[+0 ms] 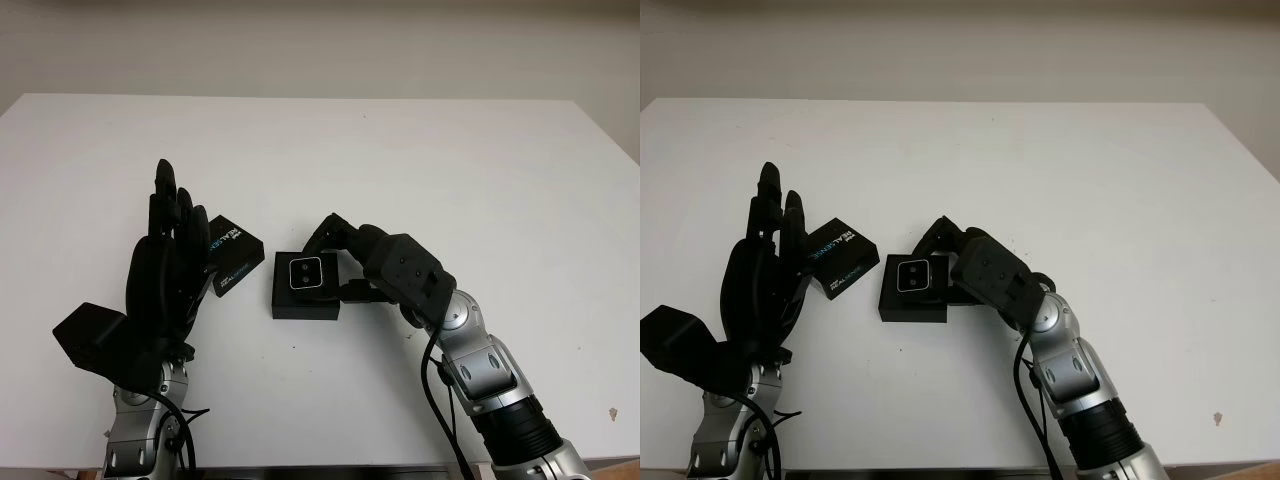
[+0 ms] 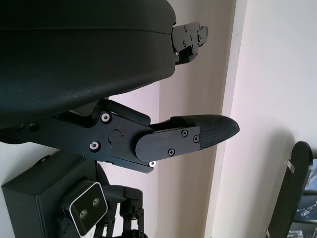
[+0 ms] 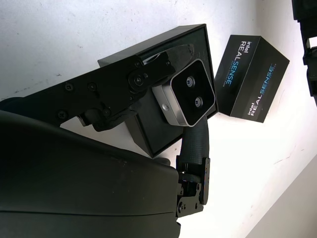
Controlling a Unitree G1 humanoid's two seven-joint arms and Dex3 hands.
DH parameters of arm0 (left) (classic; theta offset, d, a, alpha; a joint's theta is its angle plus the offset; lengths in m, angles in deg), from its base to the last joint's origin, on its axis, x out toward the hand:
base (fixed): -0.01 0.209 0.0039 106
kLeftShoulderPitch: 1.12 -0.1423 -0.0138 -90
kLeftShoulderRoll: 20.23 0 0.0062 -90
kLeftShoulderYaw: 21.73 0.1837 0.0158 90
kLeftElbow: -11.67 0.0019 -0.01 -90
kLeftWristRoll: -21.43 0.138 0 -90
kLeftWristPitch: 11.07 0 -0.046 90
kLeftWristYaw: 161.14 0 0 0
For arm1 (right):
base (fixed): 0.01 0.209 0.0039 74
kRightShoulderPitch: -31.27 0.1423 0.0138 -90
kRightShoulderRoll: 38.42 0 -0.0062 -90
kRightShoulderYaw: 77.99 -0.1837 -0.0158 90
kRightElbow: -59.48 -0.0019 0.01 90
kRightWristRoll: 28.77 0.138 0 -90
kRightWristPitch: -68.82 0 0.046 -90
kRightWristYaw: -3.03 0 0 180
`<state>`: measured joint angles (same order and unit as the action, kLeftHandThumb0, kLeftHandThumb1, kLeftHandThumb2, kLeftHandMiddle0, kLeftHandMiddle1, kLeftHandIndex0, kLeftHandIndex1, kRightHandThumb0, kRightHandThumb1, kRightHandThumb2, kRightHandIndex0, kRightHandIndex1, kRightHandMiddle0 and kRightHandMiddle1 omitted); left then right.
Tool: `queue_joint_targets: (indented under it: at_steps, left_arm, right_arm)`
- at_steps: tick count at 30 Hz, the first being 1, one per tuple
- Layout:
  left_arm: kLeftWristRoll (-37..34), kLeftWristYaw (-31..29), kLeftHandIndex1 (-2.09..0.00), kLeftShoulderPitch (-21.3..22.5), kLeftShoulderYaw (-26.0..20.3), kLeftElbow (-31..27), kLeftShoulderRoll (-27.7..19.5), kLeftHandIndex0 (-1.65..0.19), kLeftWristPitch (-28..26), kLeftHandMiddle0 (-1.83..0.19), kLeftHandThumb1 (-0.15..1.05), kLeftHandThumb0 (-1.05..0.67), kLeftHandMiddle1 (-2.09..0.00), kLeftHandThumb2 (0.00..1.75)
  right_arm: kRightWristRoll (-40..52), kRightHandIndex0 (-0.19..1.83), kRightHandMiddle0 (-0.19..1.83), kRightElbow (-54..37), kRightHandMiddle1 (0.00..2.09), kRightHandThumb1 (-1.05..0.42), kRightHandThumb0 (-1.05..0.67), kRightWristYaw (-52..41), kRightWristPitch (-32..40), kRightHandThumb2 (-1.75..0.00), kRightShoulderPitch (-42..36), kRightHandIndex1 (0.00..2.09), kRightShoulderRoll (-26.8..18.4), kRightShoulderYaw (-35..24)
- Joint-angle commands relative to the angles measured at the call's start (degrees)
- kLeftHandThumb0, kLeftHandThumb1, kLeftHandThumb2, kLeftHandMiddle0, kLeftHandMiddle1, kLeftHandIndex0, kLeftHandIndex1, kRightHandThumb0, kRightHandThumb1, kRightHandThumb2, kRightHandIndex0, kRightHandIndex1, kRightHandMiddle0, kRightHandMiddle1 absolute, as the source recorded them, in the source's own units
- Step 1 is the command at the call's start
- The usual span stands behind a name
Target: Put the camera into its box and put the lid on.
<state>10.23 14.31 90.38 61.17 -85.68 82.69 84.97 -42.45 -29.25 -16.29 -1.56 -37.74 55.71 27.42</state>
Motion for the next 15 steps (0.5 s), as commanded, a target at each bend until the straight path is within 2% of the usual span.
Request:
queue_joint_targets:
  at_steps: [1, 15]
  left_arm:
    - [0.4, 0.0, -0.06, 0.2, 0.0, -0.6, 0.1, 0.14, 0.4, 0.13, 1.05, -0.66, -0.06, 0.54]
    - [0.6, 0.0, -0.05, -0.1, 0.1, -0.9, -0.2, 0.15, 0.0, 0.15, 1.05, -0.66, -0.05, 0.55]
  right_arm:
    - [0.0, -0.08, 0.14, 0.5, 2.09, -1.05, -0.33, 0.1, -0.4, -0.09, -0.2, 0.89, 0.3, 0.5]
    - [-1.5, -0.08, 0.14, 4.5, 2.09, -1.05, -0.32, 2.5, -3.6, -0.1, 0.0, 0.88, 0.8, 1.0]
